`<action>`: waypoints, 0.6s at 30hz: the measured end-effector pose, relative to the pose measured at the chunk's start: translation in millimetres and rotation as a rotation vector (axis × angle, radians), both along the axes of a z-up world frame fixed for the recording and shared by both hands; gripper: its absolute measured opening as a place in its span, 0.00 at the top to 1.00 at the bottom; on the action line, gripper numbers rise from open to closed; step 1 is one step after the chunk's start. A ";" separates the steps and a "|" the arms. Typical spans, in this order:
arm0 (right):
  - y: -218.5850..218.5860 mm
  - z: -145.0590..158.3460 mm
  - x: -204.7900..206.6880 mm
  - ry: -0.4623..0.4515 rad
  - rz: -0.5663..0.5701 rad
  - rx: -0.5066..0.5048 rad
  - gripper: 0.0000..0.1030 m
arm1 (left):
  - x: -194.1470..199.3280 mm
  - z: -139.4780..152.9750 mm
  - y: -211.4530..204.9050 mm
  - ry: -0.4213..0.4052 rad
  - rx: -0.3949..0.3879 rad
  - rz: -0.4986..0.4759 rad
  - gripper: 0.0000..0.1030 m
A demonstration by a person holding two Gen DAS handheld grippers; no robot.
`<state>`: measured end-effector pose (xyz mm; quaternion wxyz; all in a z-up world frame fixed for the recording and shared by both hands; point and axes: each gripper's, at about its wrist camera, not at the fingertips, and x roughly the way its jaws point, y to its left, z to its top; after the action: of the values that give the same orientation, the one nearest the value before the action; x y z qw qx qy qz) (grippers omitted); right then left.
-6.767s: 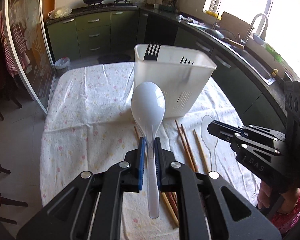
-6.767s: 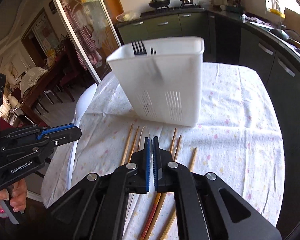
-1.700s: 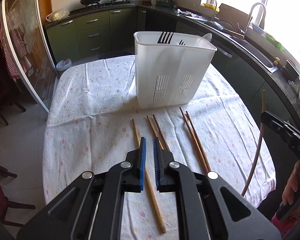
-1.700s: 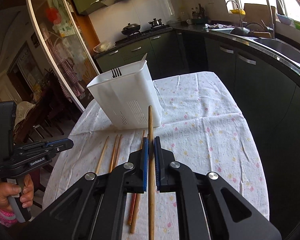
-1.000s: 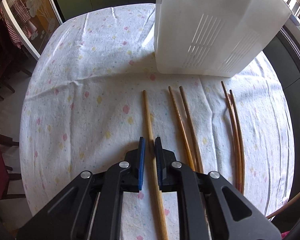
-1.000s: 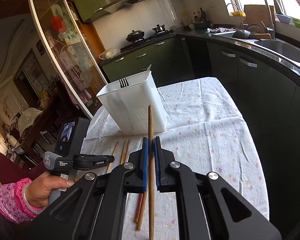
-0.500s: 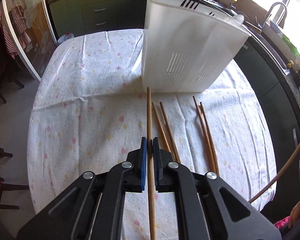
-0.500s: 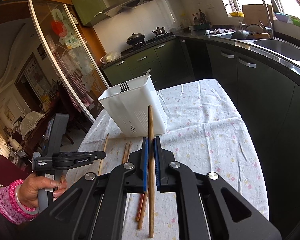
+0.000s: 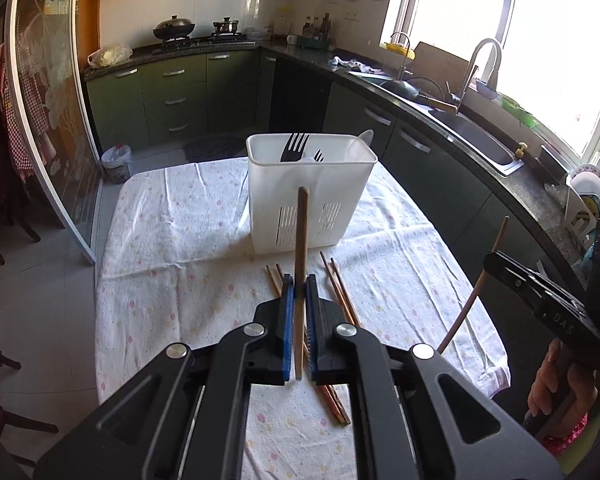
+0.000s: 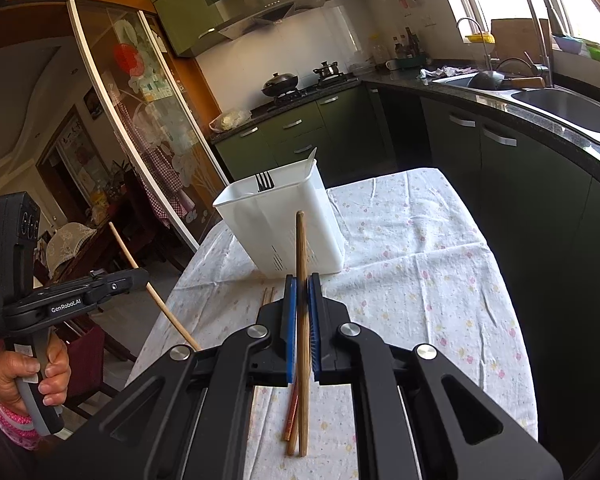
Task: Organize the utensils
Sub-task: 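Lower the chopstick into the holder and open the left tool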
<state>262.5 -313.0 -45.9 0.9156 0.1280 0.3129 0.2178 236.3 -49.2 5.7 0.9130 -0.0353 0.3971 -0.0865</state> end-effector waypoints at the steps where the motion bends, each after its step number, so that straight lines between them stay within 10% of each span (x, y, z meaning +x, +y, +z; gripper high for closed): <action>1: 0.1 1.7 -1.0 -0.006 0.002 0.000 0.93 | -1.7 4.9 -1.4 -0.012 -0.002 -0.003 0.94; 18: -12.8 19.6 -6.4 -0.053 0.001 0.020 0.93 | 46.2 129.3 -6.4 -0.319 -0.043 0.037 0.94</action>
<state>256.1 -325.9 -26.2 0.9223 0.1310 0.2862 0.2244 282.5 -55.6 135.0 0.9650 -0.0478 0.2444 -0.0826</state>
